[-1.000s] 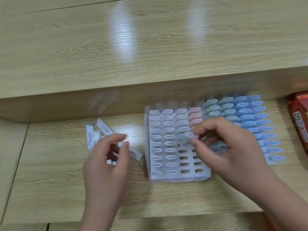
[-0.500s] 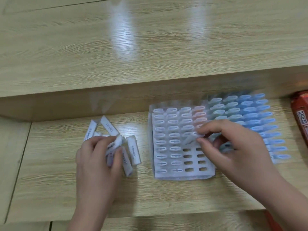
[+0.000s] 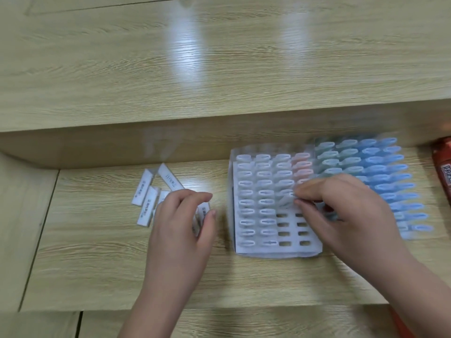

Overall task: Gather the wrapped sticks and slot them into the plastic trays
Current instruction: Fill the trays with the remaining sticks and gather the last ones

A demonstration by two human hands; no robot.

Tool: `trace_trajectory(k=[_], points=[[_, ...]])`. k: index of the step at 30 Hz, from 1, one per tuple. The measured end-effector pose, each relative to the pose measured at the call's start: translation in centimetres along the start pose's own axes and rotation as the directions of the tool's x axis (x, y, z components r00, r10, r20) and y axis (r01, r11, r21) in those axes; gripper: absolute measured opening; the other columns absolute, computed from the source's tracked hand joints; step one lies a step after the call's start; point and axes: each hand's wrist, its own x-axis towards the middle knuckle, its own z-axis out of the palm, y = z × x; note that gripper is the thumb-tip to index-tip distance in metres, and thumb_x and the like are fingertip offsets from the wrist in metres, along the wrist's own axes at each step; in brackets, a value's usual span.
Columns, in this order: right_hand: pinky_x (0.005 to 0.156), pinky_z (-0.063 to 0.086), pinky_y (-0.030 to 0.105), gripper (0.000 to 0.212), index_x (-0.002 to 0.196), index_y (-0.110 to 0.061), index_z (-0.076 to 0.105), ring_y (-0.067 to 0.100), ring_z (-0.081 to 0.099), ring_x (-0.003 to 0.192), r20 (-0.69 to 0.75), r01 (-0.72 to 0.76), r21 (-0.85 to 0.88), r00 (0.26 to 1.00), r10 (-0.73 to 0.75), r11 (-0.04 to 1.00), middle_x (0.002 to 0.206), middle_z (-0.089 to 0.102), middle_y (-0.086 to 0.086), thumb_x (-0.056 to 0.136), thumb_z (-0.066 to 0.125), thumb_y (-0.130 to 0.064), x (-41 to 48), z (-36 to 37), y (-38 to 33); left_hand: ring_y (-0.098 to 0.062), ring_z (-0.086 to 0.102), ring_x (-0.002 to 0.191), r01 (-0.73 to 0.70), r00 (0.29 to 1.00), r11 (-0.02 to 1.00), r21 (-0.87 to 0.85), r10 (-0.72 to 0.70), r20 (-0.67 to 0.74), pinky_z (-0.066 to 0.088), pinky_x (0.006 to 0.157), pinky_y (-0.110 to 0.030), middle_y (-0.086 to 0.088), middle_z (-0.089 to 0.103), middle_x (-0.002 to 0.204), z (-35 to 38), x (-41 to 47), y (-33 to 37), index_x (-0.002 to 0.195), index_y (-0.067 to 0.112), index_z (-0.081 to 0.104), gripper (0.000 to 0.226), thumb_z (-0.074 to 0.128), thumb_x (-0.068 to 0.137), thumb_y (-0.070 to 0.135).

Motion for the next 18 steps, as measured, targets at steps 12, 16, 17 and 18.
trace_trajectory(k=[12, 16, 17, 18], points=[[0.052, 0.050, 0.038, 0.011, 0.086, -0.011, 0.071, 0.032, 0.061, 0.080, 0.094, 0.187, -0.250, 0.981, -0.168, 0.950, 0.091, 0.071, 0.000, 0.086, 0.061, -0.017, 0.2, 0.0, -0.2, -0.007, 0.043, 0.105, 0.046, 0.999, 0.991, 0.128, -0.046, -0.005, 0.037, 0.090, -0.028, 0.012, 0.052, 0.111, -1.4, -0.6, -3.4, 0.117, 0.023, 0.069, 0.027, 0.068, 0.090, 0.025], [0.055, 0.049, 0.039, 0.017, 0.084, -0.009, 0.071, 0.032, 0.056, 0.081, 0.046, 0.096, -0.290, 0.995, -0.086, 0.952, 0.094, 0.070, 0.004, 0.088, 0.056, -0.017, -0.7, 0.9, -0.9, -0.005, 0.042, 0.105, 0.046, 0.999, 0.993, 0.112, -0.042, -0.031, 0.037, 0.087, -0.027, 0.014, 0.049, 0.110, -1.7, -1.3, -4.1, 0.116, 0.024, 0.069, 0.029, 0.063, 0.089, 0.030], [0.057, 0.048, 0.038, 0.016, 0.084, -0.008, 0.071, 0.033, 0.055, 0.083, 0.018, 0.068, -0.298, 0.998, -0.066, 0.952, 0.098, 0.068, 0.006, 0.086, 0.058, -0.016, -0.8, 1.0, -1.2, -0.004, 0.041, 0.105, 0.056, 0.998, 0.993, 0.103, -0.052, -0.047, 0.037, 0.087, -0.027, 0.014, 0.049, 0.111, -1.8, -1.4, -4.3, 0.117, 0.024, 0.069, 0.029, 0.064, 0.089, 0.030], [0.061, 0.047, 0.039, 0.015, 0.085, -0.008, 0.072, 0.034, 0.055, 0.084, -0.016, 0.041, -0.292, 0.999, -0.047, 0.956, 0.101, 0.067, 0.008, 0.085, 0.059, -0.014, -0.7, 1.1, -1.7, -0.002, 0.040, 0.105, 0.069, 0.996, 0.993, 0.093, -0.063, -0.060, 0.037, 0.087, -0.027, 0.014, 0.048, 0.112, -1.9, -1.4, -4.6, 0.119, 0.024, 0.068, 0.030, 0.065, 0.089, 0.028]])
